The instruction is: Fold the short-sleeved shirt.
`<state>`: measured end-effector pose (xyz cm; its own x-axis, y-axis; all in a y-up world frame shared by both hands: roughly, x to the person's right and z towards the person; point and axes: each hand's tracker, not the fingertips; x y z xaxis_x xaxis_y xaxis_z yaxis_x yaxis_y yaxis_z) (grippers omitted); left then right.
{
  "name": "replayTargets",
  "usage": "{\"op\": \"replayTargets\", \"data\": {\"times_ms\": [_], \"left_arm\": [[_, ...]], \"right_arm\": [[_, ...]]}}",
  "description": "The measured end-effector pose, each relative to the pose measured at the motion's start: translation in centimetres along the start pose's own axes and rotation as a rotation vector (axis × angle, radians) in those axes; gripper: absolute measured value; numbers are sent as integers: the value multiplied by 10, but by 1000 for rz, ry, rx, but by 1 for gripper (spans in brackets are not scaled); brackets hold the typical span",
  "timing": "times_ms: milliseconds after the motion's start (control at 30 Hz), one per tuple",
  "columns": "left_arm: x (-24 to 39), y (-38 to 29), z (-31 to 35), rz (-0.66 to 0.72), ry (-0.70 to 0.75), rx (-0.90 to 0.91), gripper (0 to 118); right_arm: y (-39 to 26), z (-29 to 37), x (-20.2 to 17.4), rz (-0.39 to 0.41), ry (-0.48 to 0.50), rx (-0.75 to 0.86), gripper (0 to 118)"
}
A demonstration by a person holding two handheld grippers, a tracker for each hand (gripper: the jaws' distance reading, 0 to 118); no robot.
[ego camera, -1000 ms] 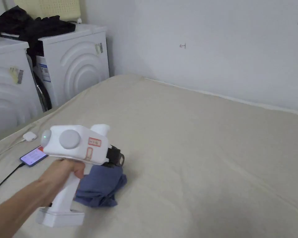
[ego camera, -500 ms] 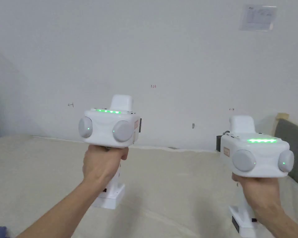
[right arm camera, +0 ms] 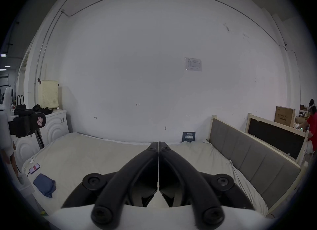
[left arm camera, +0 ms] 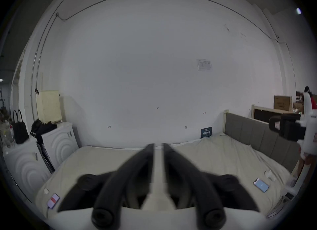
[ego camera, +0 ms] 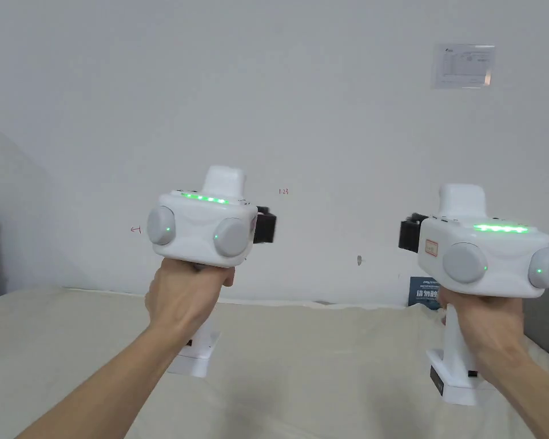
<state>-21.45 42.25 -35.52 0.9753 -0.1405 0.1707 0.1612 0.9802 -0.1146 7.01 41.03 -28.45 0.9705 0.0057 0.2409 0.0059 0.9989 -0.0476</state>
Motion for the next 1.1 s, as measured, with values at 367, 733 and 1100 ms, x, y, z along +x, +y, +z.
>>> {"op": "replayTargets", "data": {"times_ms": [367,733,1100], "left_arm": [[-19,14,18,98,85,48,118],[-30,18,32,166,52,-61,118],[-20,12,27,157,122,-116,118]], "right_arm": [[5,-2,0,13,7,-33,118],[10,12,-4,1,52,-37,118],[14,17,-6,-13,70,-48,118]]}}
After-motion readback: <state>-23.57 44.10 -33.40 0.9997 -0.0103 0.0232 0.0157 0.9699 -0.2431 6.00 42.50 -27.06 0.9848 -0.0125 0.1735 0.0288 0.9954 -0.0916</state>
